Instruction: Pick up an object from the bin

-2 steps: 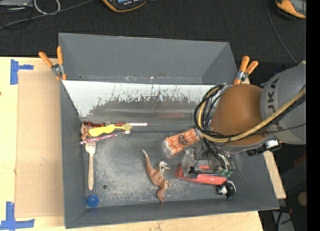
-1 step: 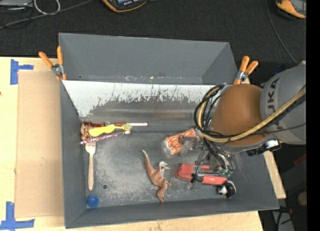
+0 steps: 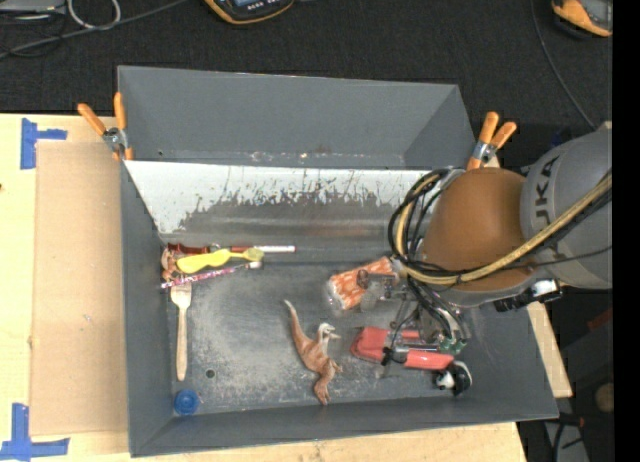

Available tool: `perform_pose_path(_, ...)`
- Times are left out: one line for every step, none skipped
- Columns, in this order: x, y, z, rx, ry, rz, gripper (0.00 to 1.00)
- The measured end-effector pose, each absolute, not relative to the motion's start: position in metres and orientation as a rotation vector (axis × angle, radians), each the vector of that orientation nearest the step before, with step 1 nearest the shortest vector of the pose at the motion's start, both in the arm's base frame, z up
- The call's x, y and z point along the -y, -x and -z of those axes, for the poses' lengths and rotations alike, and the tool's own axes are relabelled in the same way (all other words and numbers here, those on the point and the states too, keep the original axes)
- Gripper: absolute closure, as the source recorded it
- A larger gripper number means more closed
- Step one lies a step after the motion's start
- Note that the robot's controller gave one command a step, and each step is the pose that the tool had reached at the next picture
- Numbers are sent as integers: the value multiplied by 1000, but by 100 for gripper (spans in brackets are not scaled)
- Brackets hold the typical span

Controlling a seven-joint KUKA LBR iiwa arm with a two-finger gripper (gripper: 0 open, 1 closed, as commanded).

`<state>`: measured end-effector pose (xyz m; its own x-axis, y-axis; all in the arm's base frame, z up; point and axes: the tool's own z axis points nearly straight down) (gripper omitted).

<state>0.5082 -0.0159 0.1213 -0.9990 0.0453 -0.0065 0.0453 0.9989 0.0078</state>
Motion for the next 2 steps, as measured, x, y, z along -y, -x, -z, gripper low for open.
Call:
perform_pose_path(22,-500,-117,-3131,-172,-13,0)
perform_pose_path(22,-497,-112,-3130,-221,-13,0)
